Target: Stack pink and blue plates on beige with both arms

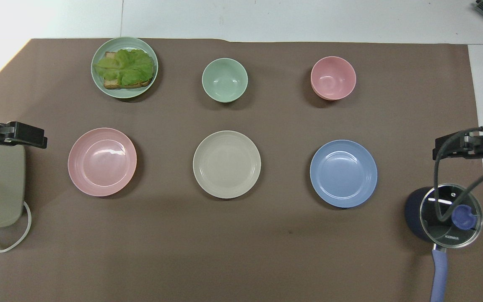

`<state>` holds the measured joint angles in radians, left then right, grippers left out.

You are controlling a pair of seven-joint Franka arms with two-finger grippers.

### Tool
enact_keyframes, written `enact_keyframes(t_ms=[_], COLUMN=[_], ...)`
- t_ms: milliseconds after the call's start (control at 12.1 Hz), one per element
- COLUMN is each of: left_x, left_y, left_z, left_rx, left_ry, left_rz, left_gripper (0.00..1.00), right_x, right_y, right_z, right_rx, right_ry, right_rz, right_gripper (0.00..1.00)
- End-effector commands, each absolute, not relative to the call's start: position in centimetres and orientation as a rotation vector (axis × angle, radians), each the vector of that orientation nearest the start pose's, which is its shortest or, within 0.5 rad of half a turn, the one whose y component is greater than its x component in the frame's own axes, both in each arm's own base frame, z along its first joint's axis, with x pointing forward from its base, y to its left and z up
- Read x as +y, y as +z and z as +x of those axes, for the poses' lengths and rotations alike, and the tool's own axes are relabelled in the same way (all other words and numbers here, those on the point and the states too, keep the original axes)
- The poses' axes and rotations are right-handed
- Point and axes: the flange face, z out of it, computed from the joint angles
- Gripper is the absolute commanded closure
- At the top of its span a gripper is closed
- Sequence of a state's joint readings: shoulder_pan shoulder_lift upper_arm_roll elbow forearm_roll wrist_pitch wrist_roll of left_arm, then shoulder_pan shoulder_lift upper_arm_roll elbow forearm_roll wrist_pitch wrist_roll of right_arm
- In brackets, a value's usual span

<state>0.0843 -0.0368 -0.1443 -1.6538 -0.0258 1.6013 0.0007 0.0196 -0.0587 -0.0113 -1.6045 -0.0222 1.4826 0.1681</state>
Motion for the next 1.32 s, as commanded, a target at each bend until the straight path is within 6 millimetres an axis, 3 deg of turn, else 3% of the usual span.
enact_keyframes(t_ms=[0,247,659,1071,1235], left_x=[-3.0,-1.2,1.7,3.2,3.3], left_y=[55.9,50.7,39.4,34.6,32.9], left_z=[54.5,55.1,56.8,57.9,56.6], left_rx=[0.089,0.027,-0.051,-0.148,-0.164], left_ry=[0.049,0.032,0.109,0.097,0.145], left_rz=[-3.141,-3.146,-3.164,-3.172,-3.169], left_gripper=[0.0,0.0,0.0,0.0,0.0], right_x=[-0.2,-0.1,-0.2,-0.2,-0.2], right_y=[63.6,63.6,63.5,63.6,63.5], right_z=[52.2,52.2,52.2,52.2,52.2], right_rx=[0.267,0.267,0.267,0.267,0.267], right_ry=[0.082,0.079,0.084,0.08,0.082], right_rz=[-3.132,-3.132,-3.132,-3.131,-3.131], right_gripper=[0.0,0.0,0.0,0.0,0.0])
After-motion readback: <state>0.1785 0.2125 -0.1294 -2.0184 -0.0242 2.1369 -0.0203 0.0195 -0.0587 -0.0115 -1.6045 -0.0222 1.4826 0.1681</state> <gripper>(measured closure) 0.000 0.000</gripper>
